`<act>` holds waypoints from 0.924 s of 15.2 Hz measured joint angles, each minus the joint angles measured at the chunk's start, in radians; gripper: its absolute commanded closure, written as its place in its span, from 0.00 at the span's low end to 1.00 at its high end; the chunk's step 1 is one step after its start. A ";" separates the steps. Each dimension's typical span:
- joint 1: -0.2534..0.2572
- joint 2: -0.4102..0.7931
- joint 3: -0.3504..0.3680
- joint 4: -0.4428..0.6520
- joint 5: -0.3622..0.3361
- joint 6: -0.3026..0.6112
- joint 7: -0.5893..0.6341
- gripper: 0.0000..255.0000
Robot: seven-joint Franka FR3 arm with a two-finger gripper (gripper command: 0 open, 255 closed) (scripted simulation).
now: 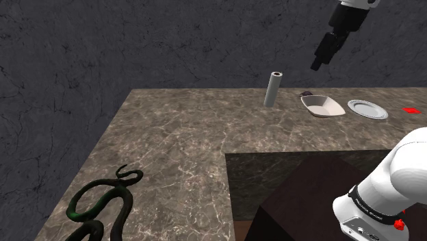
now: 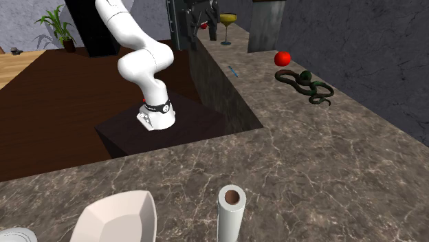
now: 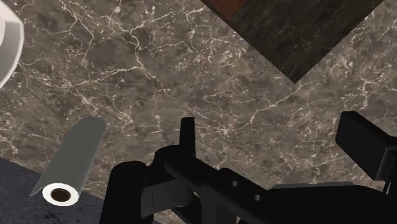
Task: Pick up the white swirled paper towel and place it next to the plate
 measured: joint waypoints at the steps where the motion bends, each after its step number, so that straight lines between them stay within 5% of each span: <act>1: 0.000 0.000 0.000 0.000 0.000 0.000 0.000 0.00; 14: 0.011 0.317 -0.199 0.066 -0.084 0.239 -0.338 0.00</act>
